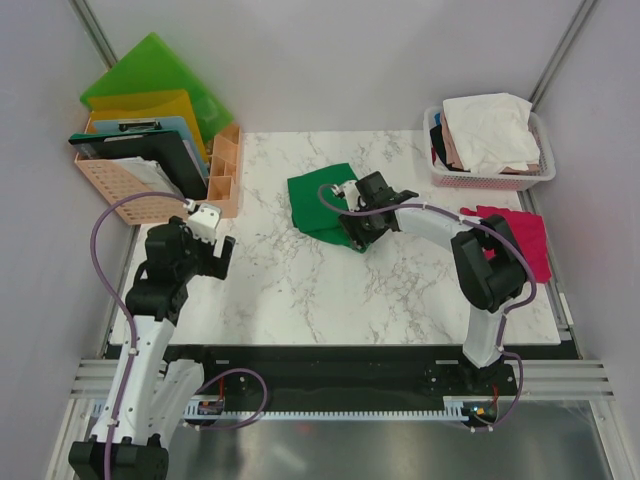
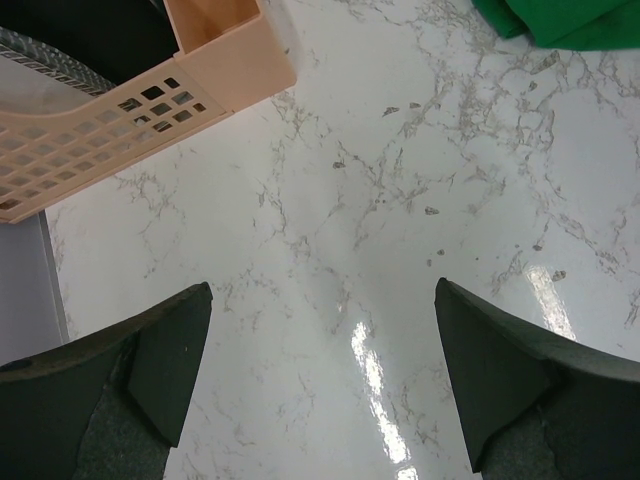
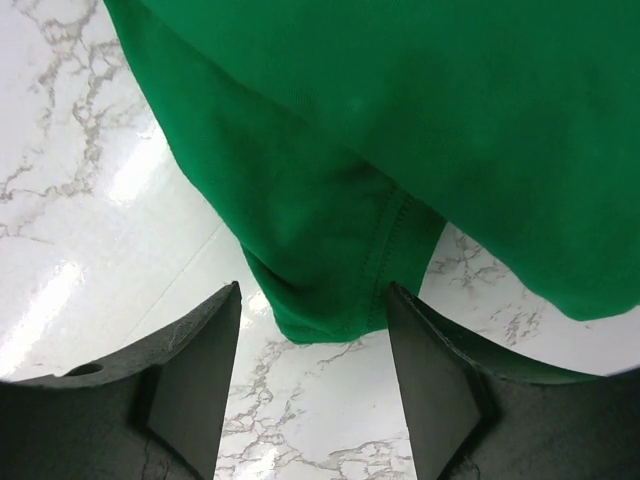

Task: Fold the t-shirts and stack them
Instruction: Flatten out the tshirt

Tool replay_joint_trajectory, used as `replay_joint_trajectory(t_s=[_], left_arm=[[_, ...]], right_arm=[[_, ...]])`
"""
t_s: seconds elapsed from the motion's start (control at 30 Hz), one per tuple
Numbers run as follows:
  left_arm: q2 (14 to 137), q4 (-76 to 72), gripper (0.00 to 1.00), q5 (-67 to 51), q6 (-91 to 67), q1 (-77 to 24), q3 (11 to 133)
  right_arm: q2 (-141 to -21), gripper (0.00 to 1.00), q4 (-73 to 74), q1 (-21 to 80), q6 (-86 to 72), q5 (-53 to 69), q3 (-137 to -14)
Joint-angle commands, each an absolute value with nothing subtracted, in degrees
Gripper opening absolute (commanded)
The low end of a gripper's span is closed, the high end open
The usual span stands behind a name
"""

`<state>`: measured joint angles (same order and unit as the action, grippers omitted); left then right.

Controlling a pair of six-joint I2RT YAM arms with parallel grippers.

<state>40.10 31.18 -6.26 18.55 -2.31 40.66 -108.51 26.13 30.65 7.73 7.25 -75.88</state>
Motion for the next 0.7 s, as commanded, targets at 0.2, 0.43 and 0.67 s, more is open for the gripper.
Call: replay_joint_trajectory(t_s=[0.2,0.43,0.67], left_arm=[[39.46,30.76,1.00,-7.21,19.69,-1.93,41.93],[38.76,30.67,1.00,-6.86,19.86,-2.02,41.13],[40.95,30.76,1.00,-7.56,20.13,-2.02,41.48]], right_arm=[[-107.40,0.65,22.32,29.97,7.29,6.15,-72.42],[-103.55,0.00,21.44,29.97,7.73,6.50,-72.51],[-80.28,0.00,28.12,30.06,9.92,7.48,-83.13]])
